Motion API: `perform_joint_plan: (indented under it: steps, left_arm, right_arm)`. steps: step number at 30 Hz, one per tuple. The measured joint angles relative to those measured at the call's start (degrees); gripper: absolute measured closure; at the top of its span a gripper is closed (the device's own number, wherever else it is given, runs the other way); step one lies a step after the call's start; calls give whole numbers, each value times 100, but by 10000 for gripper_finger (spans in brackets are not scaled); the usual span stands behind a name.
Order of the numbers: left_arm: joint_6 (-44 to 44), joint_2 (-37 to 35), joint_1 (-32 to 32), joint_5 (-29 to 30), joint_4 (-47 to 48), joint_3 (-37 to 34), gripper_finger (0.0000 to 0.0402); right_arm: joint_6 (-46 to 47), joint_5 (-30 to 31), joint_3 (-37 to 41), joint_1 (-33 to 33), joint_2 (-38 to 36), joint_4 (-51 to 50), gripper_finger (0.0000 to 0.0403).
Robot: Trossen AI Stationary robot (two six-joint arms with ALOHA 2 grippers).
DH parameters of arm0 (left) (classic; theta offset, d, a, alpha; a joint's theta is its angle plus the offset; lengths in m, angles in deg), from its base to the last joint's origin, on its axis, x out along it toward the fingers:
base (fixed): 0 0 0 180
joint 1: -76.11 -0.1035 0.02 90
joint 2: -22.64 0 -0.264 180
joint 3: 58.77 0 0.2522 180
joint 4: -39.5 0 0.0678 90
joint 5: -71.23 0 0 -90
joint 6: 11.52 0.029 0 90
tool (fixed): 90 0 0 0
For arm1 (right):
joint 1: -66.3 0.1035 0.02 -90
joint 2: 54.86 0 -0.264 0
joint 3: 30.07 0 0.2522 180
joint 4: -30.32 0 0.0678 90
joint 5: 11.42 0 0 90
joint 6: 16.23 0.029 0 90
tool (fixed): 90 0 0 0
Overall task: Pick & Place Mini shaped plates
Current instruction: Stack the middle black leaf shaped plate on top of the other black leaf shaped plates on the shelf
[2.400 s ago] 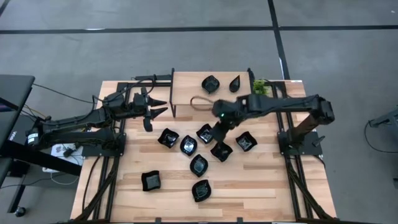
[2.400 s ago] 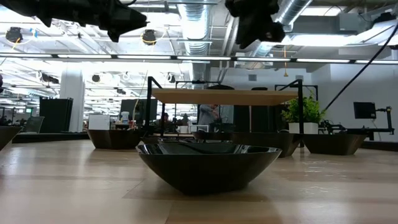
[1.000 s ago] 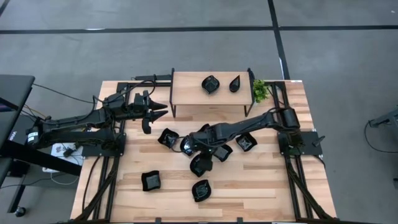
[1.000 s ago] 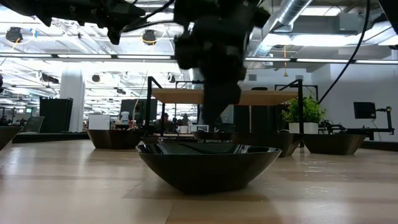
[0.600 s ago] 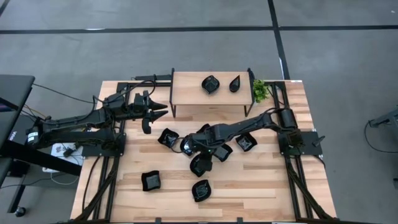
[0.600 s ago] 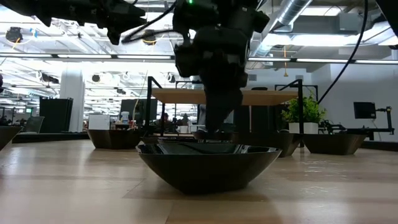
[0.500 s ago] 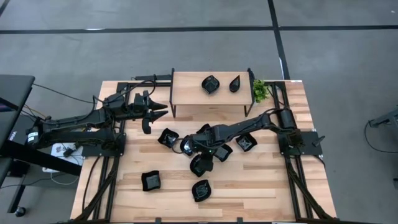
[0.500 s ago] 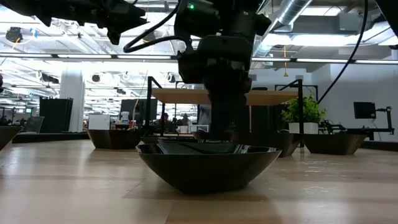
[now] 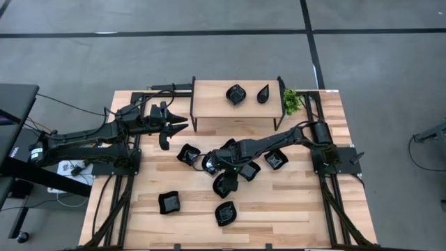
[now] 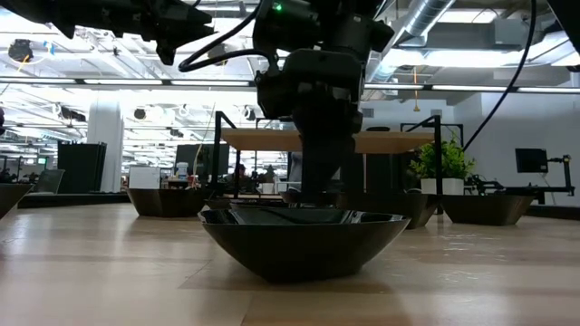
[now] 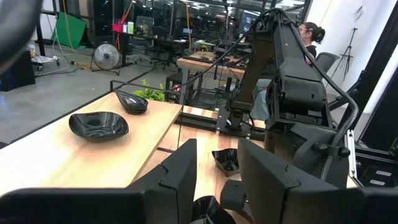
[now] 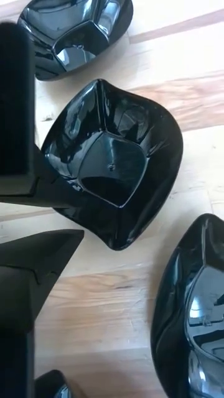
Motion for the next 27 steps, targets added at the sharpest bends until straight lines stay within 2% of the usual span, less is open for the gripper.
perform_joint_plan:
  steps: [10,12,16,27]
  left_arm:
    - [0,0,0,0,0,0,284]
    - [-1,0,0,0,0,0,284]
    - [-1,0,0,0,0,0,284]
    - [-2,0,0,0,-4,0,284]
  right_arm:
    - [-46,-8,0,-11,-2,44,339]
    - [195,-7,0,-6,-5,41,339]
    - [303,406,0,93,-7,55,339]
    - [176,347,0,26,-11,89,339]
